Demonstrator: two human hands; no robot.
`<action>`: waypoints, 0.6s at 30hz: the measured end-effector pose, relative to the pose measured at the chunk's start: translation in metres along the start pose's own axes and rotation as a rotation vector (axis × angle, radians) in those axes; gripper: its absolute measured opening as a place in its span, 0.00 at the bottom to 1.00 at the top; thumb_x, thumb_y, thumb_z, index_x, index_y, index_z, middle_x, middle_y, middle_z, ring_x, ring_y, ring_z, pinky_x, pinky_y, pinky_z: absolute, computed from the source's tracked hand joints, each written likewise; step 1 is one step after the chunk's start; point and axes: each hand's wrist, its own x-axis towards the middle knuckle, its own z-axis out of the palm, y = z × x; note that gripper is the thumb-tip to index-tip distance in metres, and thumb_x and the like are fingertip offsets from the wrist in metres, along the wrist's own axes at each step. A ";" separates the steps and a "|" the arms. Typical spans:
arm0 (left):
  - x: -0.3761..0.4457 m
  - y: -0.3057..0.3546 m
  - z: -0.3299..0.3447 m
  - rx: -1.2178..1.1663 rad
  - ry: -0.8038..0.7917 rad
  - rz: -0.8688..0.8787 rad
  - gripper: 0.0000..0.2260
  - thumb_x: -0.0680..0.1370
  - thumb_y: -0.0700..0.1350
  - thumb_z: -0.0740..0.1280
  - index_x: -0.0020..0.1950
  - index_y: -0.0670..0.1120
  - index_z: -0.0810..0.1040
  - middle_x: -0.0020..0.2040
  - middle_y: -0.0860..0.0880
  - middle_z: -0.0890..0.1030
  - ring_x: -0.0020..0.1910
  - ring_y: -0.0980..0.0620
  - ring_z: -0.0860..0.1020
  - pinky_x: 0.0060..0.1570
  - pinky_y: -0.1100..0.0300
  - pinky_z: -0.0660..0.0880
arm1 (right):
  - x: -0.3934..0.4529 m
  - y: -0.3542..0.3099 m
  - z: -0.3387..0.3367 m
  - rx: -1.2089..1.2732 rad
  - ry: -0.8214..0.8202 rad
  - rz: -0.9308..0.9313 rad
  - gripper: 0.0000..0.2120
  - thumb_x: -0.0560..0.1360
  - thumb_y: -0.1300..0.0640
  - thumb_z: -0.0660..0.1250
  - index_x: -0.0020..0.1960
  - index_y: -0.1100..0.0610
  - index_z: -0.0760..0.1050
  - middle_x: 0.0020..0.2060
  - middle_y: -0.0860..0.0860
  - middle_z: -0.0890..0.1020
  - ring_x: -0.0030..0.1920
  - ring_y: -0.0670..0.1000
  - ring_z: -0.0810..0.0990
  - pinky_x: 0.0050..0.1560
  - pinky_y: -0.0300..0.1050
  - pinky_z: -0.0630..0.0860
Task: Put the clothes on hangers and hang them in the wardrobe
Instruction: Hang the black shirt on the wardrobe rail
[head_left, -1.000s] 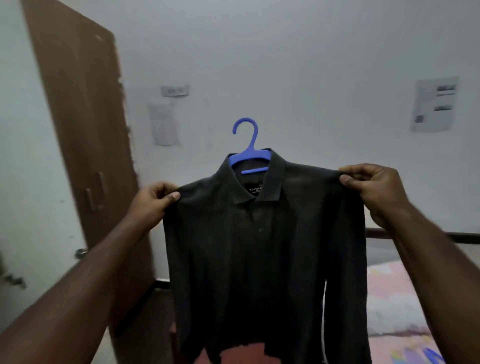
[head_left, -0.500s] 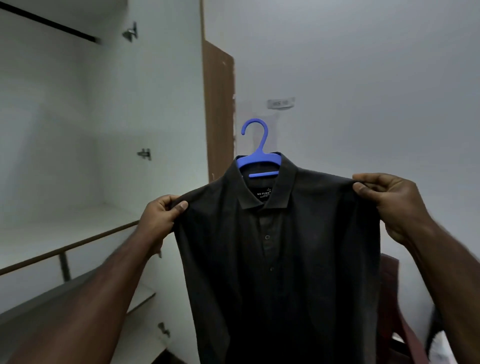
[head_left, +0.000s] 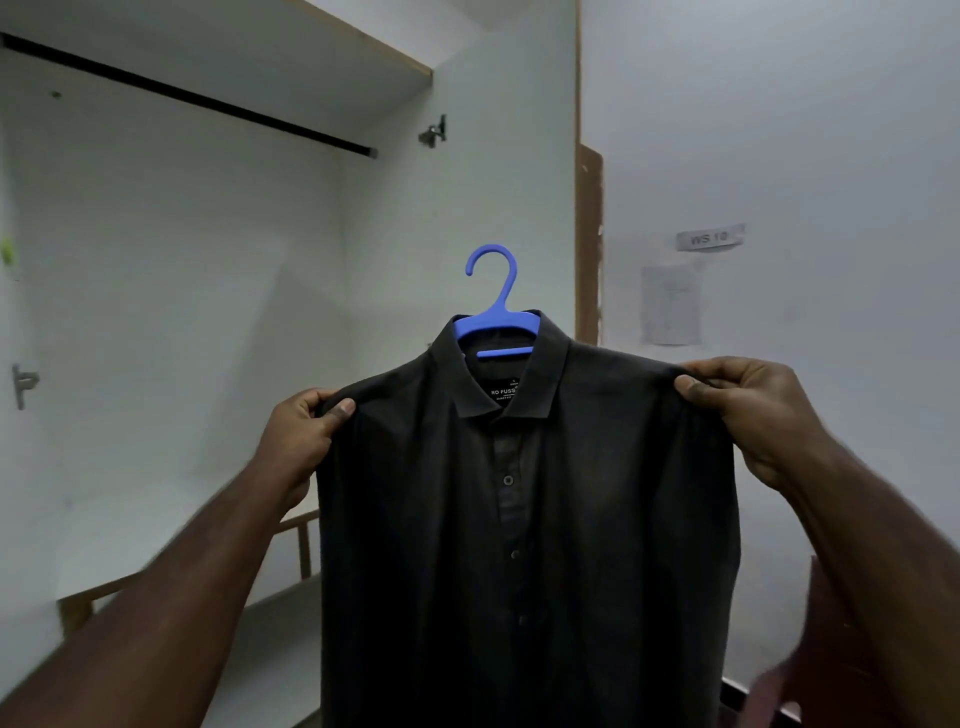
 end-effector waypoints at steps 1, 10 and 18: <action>0.008 -0.003 -0.009 0.012 0.025 0.008 0.03 0.80 0.42 0.71 0.50 0.45 0.83 0.49 0.41 0.85 0.47 0.45 0.82 0.56 0.42 0.78 | 0.007 0.004 0.014 0.003 -0.009 -0.009 0.06 0.75 0.67 0.72 0.51 0.63 0.83 0.44 0.58 0.87 0.43 0.51 0.86 0.44 0.38 0.82; 0.093 -0.016 -0.049 0.085 0.179 0.080 0.02 0.80 0.41 0.70 0.51 0.47 0.82 0.49 0.44 0.85 0.48 0.45 0.83 0.59 0.44 0.79 | 0.100 0.047 0.114 0.110 -0.100 -0.033 0.05 0.75 0.65 0.72 0.50 0.62 0.83 0.42 0.57 0.87 0.42 0.51 0.85 0.45 0.40 0.83; 0.186 -0.016 -0.059 0.054 0.281 0.088 0.03 0.79 0.40 0.71 0.49 0.47 0.82 0.48 0.42 0.85 0.46 0.45 0.83 0.57 0.45 0.80 | 0.199 0.054 0.183 0.160 -0.215 -0.040 0.02 0.77 0.65 0.70 0.50 0.61 0.81 0.41 0.56 0.86 0.38 0.49 0.84 0.39 0.38 0.82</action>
